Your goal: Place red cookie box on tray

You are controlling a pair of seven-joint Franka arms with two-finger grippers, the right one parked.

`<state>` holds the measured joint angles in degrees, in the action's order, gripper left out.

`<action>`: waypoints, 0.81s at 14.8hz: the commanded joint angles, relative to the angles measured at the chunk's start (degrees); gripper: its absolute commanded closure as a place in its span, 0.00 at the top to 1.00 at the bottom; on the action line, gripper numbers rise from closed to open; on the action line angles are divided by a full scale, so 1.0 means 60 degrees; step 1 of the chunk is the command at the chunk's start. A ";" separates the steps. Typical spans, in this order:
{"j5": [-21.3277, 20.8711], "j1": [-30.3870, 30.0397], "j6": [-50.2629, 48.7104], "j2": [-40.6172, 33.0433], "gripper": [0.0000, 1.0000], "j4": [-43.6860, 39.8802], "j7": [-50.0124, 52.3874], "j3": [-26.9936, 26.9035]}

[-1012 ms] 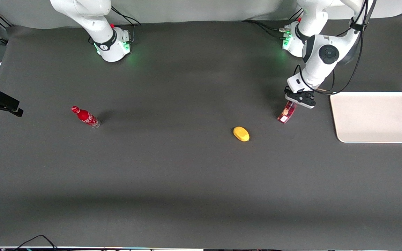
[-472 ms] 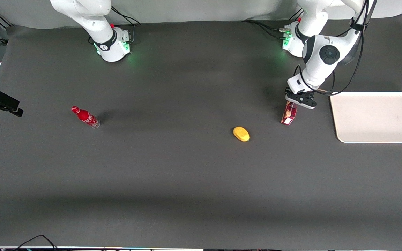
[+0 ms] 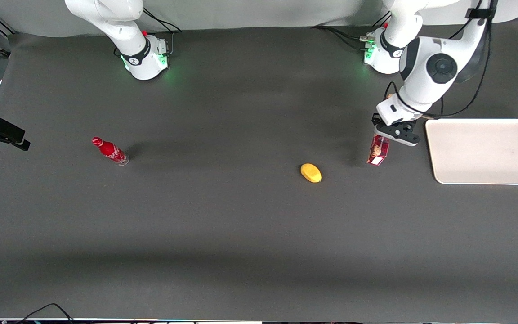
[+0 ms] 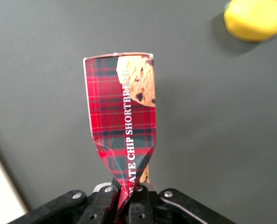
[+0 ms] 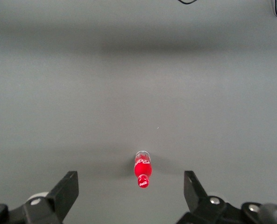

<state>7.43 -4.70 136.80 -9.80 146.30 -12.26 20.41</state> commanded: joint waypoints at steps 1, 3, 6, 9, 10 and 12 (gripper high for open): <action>0.0080 -0.0036 -0.2505 -0.0169 0.00 -0.2097 0.0081 -0.0370; 0.0080 -0.0139 -0.3794 -0.0111 0.00 -0.3372 0.0095 -0.0384; 0.0066 -0.0271 -0.5174 -0.0008 0.00 -0.4999 -0.0007 -0.0821; 0.0051 -0.0256 -0.6229 0.0065 0.00 -0.6202 0.0007 -0.1890; 0.0022 -0.0256 -0.6421 0.0066 0.00 -0.6365 0.0008 -0.2299; -0.0124 -0.0213 -0.6423 0.0066 0.00 -0.6381 -0.0210 -0.3237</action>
<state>7.37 -6.26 100.62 -10.87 110.98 -12.25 7.18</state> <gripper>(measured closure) 0.930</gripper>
